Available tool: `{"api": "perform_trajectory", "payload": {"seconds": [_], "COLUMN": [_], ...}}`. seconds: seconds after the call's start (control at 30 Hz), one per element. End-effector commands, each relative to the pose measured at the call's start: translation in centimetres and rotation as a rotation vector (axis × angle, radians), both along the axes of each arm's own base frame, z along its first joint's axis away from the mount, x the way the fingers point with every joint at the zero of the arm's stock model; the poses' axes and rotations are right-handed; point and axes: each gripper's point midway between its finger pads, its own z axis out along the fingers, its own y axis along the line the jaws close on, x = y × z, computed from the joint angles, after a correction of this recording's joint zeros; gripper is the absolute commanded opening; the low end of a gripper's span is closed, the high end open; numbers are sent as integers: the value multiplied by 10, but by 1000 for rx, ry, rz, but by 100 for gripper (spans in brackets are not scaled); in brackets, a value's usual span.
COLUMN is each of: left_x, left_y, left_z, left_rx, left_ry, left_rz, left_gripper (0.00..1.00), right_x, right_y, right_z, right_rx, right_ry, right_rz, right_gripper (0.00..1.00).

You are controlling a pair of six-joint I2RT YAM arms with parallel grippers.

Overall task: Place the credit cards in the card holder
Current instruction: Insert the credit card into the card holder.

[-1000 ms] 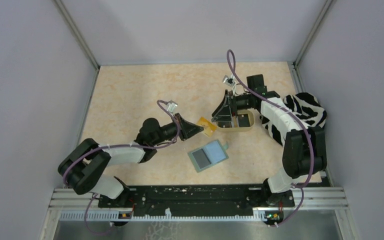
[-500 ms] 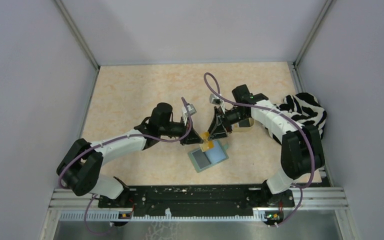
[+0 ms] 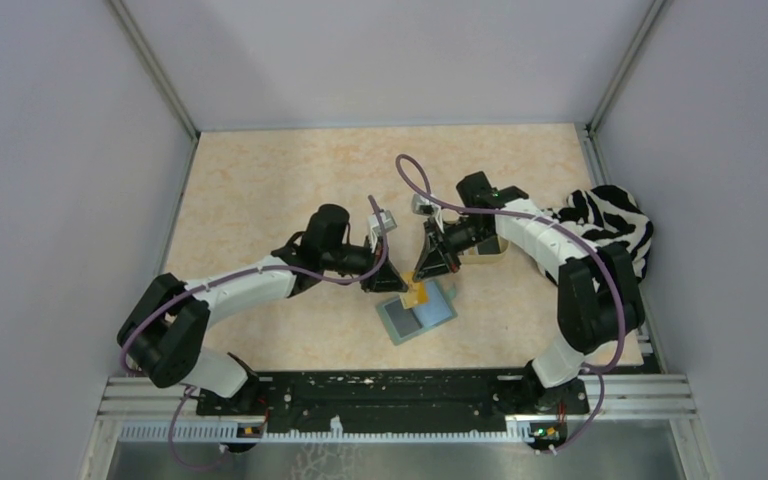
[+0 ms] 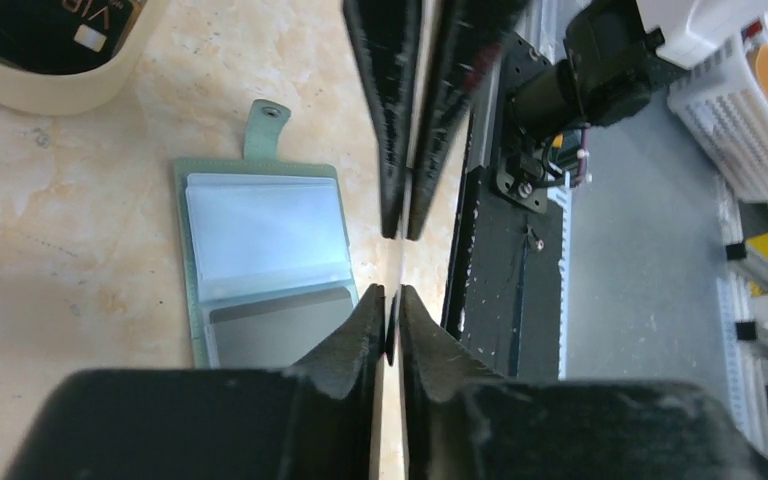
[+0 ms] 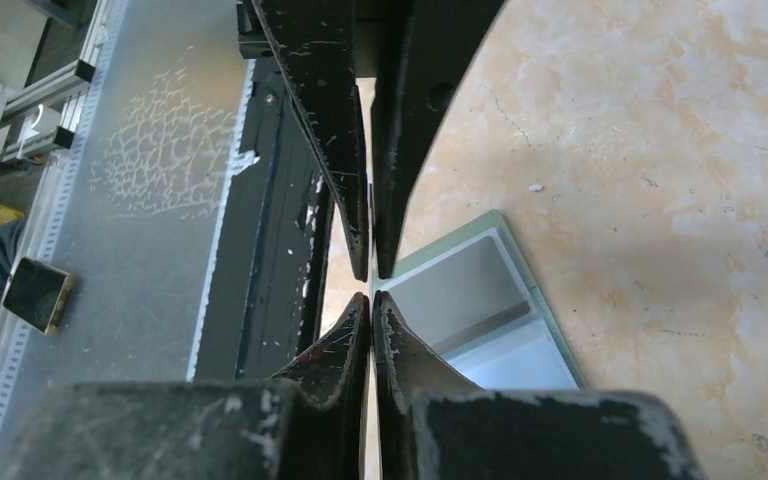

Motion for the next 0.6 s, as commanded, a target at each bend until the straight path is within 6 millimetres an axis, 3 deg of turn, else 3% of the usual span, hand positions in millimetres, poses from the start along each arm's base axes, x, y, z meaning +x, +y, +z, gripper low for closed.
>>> {"api": "perform_trajectory", "payload": {"seconds": [0.0,0.1,0.23,0.37,0.57], "left_x": [17,26,34,25,9], "left_y": [2,18,46,72,85], "left_z": [5,1,-1,-9,-12], "left_rx": [-5,0,-1,-35,-201], "left_ry": [-15,10,25,59,194], "left_rz": [110,233,438,582,678], "left_gripper": [27,51,68,73,70], "right_x": [4,14,32,38,35], "right_y": [11,8,1,-10,-20], "right_z": [19,18,15,1,-38], "right_rx": [27,-33,-76,-143,-210], "right_ry": [-20,0,65,108,192], "right_rz": [24,-19,-117,-173,-253], "right_gripper": [0,0,0,0,0]}}
